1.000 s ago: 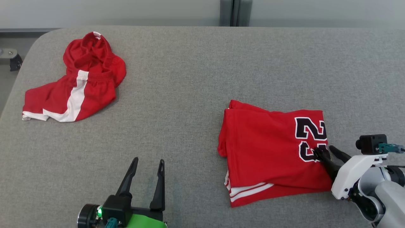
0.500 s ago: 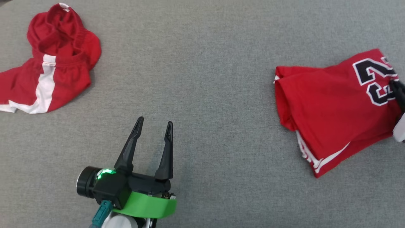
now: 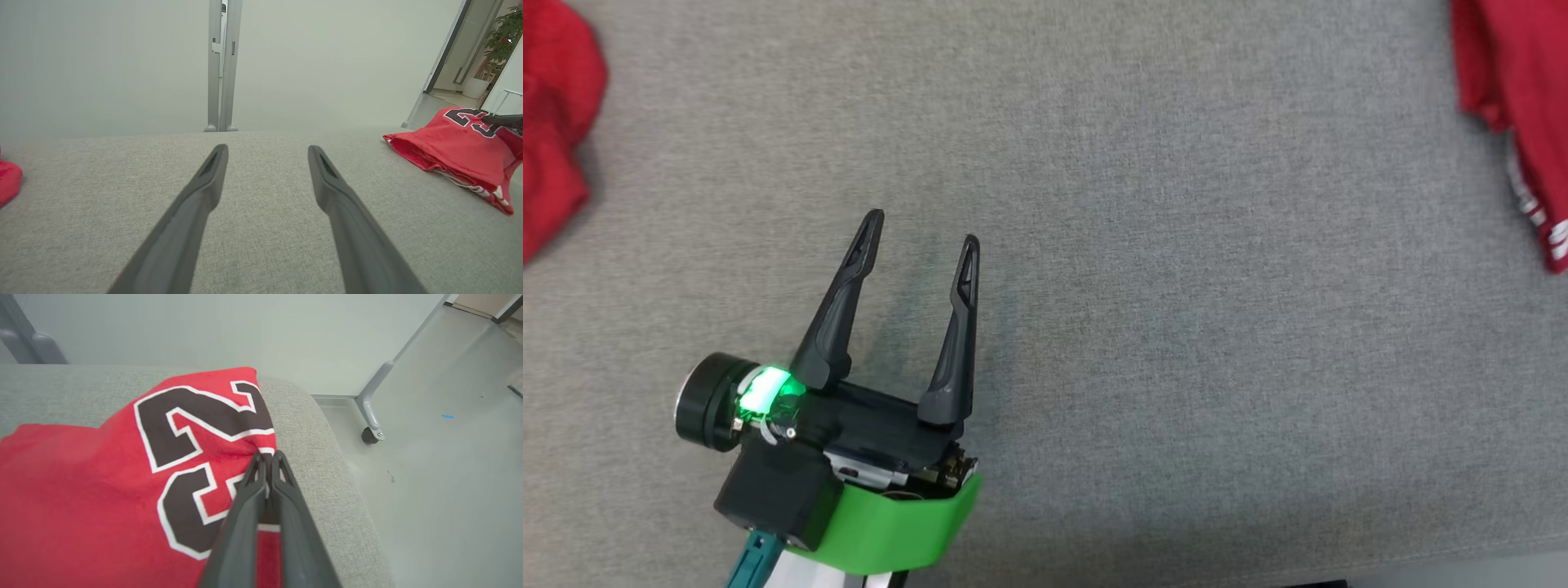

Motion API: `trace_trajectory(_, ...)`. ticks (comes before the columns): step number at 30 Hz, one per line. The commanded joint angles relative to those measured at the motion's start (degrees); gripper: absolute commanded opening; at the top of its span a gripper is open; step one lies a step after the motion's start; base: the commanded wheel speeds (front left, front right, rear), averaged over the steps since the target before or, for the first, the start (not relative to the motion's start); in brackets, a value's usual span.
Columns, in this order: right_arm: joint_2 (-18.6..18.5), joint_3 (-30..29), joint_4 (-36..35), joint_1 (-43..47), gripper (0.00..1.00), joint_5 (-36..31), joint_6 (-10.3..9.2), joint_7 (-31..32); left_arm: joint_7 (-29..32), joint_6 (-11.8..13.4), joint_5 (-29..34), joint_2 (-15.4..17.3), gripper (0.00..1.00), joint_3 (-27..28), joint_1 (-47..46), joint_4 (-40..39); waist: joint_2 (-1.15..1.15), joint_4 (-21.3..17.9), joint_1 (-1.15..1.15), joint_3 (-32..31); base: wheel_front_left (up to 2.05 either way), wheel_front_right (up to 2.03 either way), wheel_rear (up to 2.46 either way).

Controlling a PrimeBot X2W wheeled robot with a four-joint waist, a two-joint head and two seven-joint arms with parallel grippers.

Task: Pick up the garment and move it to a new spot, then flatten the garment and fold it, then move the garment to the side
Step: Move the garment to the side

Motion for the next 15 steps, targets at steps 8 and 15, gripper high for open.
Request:
trace_trajectory(8,-3.4,-0.6,5.3,-5.2,0.48,-2.9,-0.08,-2.1,0.0,-1.3,1.5,0.5,1.0,0.5,-1.3,-0.6,0.0,-2.1,-0.01,5.3,0.0,0.0,0.0)
trace_trajectory(15,2.2,3.2,8.8,-6.8,1.0,-10.9,-0.07,-9.3,0.0,-0.7,0.3,0.4,1.0,1.5,-0.4,2.0,0.0,-0.4,-0.01,-1.2,0.0,0.0,0.0)
